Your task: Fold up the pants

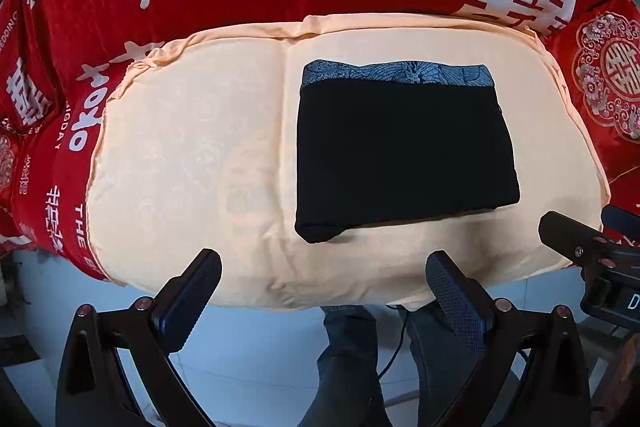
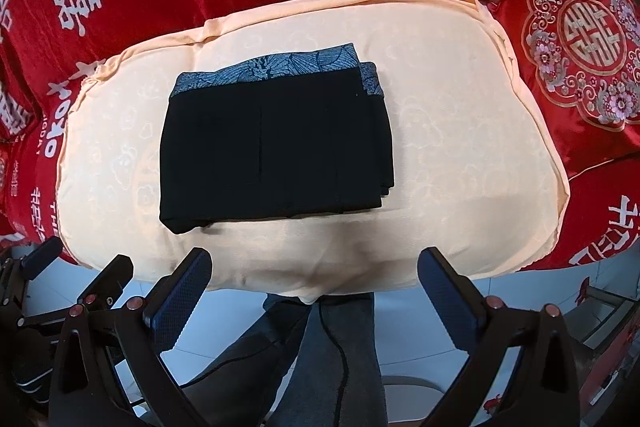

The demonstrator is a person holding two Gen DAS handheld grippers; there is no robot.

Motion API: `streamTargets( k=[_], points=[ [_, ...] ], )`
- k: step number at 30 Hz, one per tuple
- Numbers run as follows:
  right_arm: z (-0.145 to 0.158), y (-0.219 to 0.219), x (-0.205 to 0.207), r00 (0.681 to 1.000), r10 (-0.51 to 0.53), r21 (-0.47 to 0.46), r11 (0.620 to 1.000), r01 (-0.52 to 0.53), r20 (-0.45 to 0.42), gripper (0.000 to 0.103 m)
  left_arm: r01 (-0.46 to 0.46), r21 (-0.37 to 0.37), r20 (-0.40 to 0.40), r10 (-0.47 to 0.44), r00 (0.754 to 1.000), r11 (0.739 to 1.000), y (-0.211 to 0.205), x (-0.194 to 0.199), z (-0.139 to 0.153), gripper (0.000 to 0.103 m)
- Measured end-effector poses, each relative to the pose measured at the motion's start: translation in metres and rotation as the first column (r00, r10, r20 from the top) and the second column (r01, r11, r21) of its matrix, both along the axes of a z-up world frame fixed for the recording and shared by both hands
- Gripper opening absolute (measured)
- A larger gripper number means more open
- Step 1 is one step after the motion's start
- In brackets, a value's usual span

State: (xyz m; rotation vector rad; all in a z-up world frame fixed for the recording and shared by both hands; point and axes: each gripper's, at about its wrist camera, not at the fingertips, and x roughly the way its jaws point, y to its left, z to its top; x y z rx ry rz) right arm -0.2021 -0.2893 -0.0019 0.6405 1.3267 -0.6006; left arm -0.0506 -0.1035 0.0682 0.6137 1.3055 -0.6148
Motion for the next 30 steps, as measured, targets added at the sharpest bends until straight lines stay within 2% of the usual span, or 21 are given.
streamTargets(
  k=[30],
  points=[
    [0.0039,0.0014,0.0089,1.0,0.02,-0.029,0.999,-0.021,-0.022,0.103,0.042,0.015,0.005,-0.042,0.999,0.999,-0.006,-0.0002,0.0001,0.103]
  ],
)
